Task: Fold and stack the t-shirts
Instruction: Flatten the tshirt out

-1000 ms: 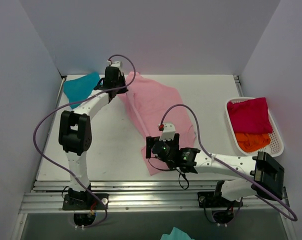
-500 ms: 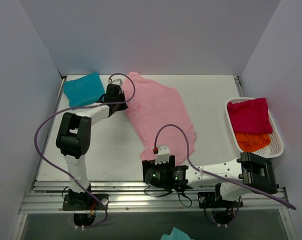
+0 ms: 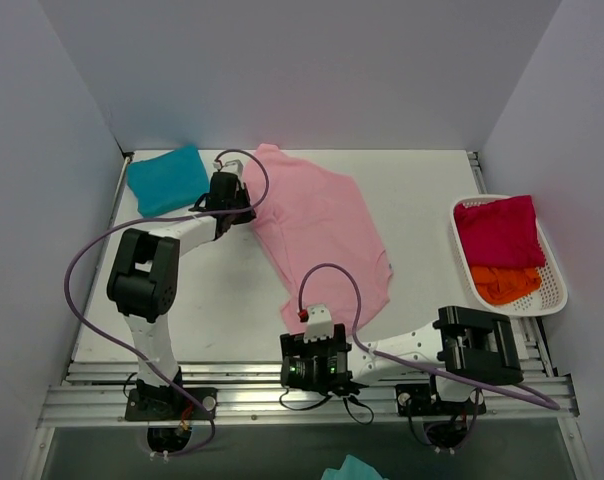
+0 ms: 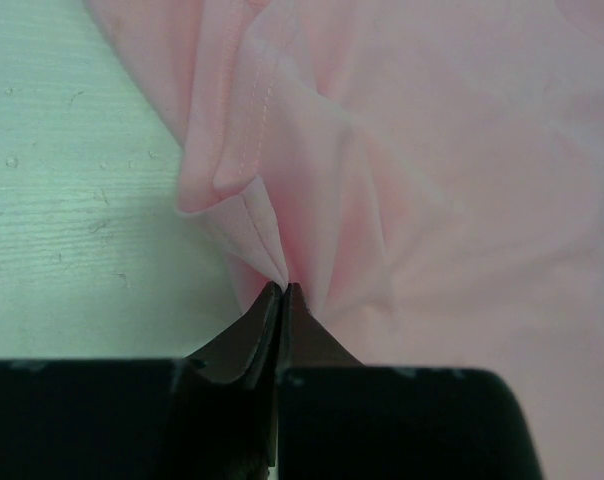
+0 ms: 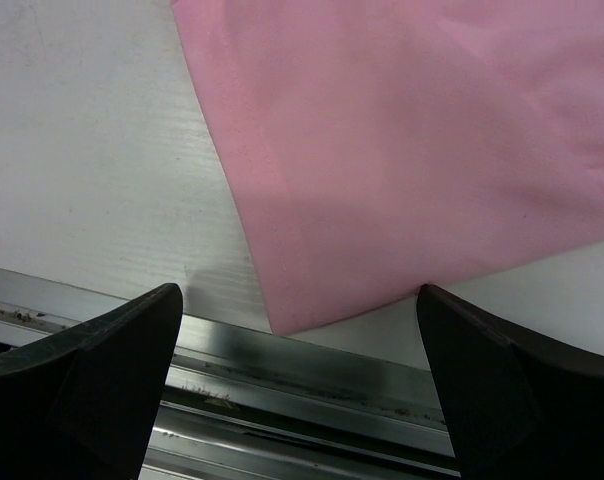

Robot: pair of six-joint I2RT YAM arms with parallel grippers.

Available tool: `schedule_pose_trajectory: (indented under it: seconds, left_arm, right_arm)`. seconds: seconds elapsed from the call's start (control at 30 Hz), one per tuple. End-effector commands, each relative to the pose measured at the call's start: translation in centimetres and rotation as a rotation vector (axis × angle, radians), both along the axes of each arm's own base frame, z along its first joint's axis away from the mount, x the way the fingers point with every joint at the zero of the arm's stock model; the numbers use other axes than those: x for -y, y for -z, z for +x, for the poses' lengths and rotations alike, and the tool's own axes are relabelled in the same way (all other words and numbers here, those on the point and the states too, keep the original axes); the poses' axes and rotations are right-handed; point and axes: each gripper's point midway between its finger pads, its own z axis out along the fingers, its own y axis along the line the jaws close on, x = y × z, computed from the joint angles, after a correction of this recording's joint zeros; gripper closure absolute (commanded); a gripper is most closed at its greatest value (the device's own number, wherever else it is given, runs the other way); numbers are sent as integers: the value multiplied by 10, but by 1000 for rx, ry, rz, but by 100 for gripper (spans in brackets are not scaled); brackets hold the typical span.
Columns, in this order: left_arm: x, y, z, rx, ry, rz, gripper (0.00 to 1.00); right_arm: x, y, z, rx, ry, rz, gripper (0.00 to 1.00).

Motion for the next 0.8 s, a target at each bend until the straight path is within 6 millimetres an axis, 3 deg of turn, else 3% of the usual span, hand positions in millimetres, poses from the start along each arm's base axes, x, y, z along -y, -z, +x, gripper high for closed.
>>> schedule_pose_trajectory:
  seconds: [0.0, 0.2, 0.33, 0.57, 0.77]
  left_arm:
    - [7, -38, 7, 99, 18, -40, 98]
    - [7, -33, 8, 96, 20, -40, 98]
    - [8, -27, 9, 87, 21, -38, 98]
    - [9, -24, 11, 84, 27, -40, 98]
    - [9, -22, 10, 82, 29, -41, 98]
  right_arm:
    - [0, -12, 11, 68, 43, -23, 1]
    - [-7, -37, 14, 103, 40, -21, 1]
    - [-10, -42, 16, 115, 32, -21, 1]
    - [-12, -4, 17, 58, 13, -62, 4]
    - [-11, 26, 15, -2, 3, -75, 23]
